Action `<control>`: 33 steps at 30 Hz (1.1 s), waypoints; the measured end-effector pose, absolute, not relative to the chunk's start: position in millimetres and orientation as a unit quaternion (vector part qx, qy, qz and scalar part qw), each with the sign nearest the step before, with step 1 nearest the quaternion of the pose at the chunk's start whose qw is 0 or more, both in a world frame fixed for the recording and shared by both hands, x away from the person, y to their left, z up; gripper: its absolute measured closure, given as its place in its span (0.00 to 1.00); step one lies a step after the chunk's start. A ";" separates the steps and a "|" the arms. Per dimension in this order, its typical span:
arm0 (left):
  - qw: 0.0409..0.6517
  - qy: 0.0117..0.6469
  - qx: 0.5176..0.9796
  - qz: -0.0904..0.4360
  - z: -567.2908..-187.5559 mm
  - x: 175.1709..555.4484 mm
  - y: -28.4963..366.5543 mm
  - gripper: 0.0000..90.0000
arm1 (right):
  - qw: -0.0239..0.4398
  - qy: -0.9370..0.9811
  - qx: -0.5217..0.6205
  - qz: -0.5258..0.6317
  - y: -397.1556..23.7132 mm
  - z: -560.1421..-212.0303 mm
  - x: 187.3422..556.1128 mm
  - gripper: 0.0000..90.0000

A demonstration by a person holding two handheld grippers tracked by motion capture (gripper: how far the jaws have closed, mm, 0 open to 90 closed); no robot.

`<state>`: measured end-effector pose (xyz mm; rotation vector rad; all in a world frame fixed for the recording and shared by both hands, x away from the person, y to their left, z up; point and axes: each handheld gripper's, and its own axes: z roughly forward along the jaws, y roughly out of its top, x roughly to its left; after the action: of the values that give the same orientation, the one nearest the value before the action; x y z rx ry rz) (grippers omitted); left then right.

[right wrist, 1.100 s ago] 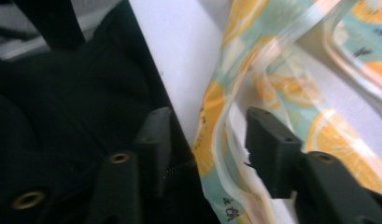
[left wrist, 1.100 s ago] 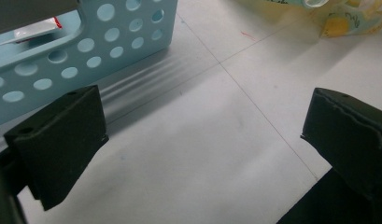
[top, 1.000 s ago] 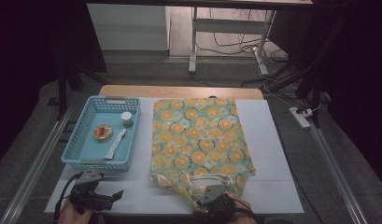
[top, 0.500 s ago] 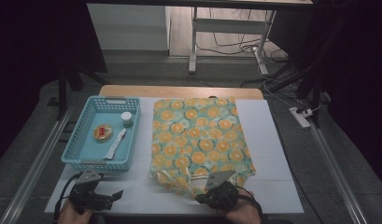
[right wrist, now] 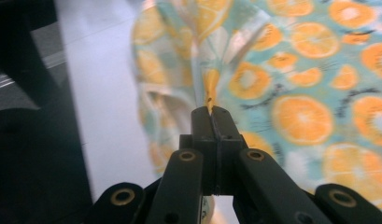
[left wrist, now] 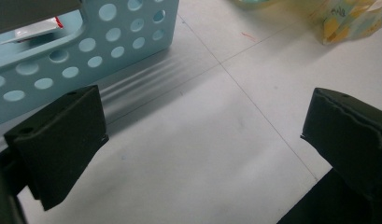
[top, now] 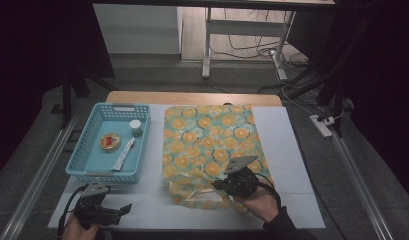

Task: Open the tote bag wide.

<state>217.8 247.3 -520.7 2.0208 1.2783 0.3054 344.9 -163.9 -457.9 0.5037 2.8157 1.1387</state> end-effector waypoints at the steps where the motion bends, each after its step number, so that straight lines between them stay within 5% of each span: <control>1: 0.357 0.496 0.783 0.118 -520.8 217.9 247.4 0.00 | 0.035 0.914 0.165 0.370 -163.5 -456.7 348.2 1.00; 23: 0.359 0.497 0.782 0.116 -520.9 218.1 248.3 0.00 | 0.079 0.903 0.196 0.374 -148.2 -440.6 426.4 1.00; 33: 0.360 0.498 0.781 0.115 -521.0 218.2 249.0 0.00 | 0.098 0.903 0.218 0.358 -137.5 -460.2 470.6 1.00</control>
<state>218.2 249.0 -521.0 2.0131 1.2826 0.2958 470.6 -137.5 -460.2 0.6460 2.6717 1.0595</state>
